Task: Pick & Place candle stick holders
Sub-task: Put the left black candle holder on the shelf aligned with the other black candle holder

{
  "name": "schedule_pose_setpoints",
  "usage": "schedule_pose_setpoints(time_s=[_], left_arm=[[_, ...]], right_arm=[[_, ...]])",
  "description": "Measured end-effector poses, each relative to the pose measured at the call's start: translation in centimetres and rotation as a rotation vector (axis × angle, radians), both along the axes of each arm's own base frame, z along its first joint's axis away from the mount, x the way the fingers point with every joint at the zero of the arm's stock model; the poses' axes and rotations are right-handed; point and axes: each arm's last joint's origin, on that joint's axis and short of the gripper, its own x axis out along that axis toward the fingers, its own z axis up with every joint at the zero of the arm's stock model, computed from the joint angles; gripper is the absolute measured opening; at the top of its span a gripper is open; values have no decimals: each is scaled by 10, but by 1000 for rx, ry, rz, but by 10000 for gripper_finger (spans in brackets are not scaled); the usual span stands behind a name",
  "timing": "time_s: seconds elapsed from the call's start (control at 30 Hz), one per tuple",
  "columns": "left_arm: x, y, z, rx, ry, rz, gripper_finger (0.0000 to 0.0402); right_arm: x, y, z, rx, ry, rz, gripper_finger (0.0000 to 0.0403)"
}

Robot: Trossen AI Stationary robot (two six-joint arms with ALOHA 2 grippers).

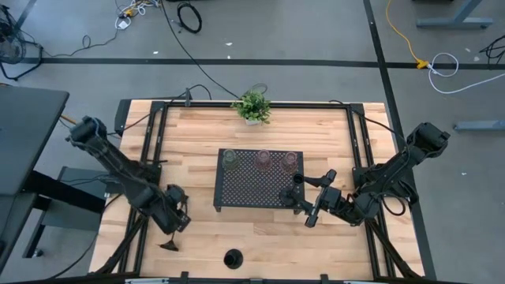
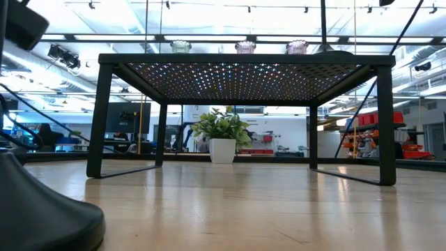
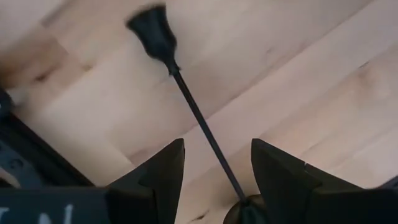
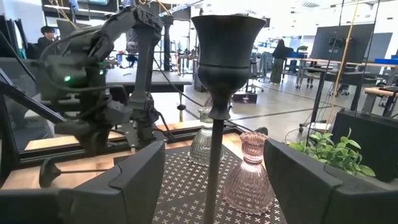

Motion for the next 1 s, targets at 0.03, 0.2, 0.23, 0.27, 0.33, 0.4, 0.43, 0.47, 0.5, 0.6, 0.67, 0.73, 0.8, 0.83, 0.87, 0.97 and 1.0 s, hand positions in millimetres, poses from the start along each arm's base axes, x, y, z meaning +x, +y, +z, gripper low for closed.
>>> schedule_pose_setpoints(time_s=[0.03, 0.2, 0.23, 0.27, 0.33, 0.4, 0.43, 0.47, 0.5, 0.6, 0.67, 0.73, 0.8, 0.83, 0.87, 0.97, 1.0], left_arm=[[1, -4, -4, 3, 7, -1, 188], [6, -17, -20, 15, 37, 87, 188], [7, -19, -24, 22, 48, 104, 188], [8, -21, -27, 24, 62, 116, 188], [8, -25, -34, 19, 103, 127, 188], [10, -29, -40, 5, 149, 131, 188], [10, -30, -44, 2, 172, 139, 188], [11, -31, -47, 3, 190, 146, 188], [11, -32, -50, 2, 205, 147, 188], [14, -35, -57, 15, 217, 146, 188], [15, -36, -61, 23, 217, 147, 188], [17, -38, -64, 24, 210, 147, 188], [18, -38, -66, 29, 207, 148, 188], [18, -39, -66, 30, 204, 148, 188], [18, -39, -66, 31, 204, 148, 187], [19, -39, -67, 36, 205, 149, 175], [19, -39, -67, 35, 204, 149, 169]], right_arm=[[0, 0, 0, 0, 0, 1, 272], [-1, 1, 0, 0, 0, 6, 272], [-1, 2, 0, -1, 1, 8, 272], [-2, 2, 0, -1, 1, 11, 272], [-3, 3, 0, -1, 1, 16, 272], [-3, 4, 0, -2, 2, 21, 272], [-4, 5, 0, -1, 1, 24, 272], [-4, 6, 0, -2, 2, 27, 272], [-5, 6, 0, -2, 2, 29, 272], [-6, 7, 0, -2, 2, 34, 272], [-6, 7, 0, -3, 3, 34, 272], [-6, 7, 0, -4, 4, 34, 272], [-5, 7, -1, -6, 6, 34, 272], [-5, 7, -1, -5, 5, 34, 272], [-5, 7, -1, -6, 6, 34, 272], [-5, 7, -1, -5, 5, 34, 272], [-5, 7, -1, -5, 5, 34, 272]])
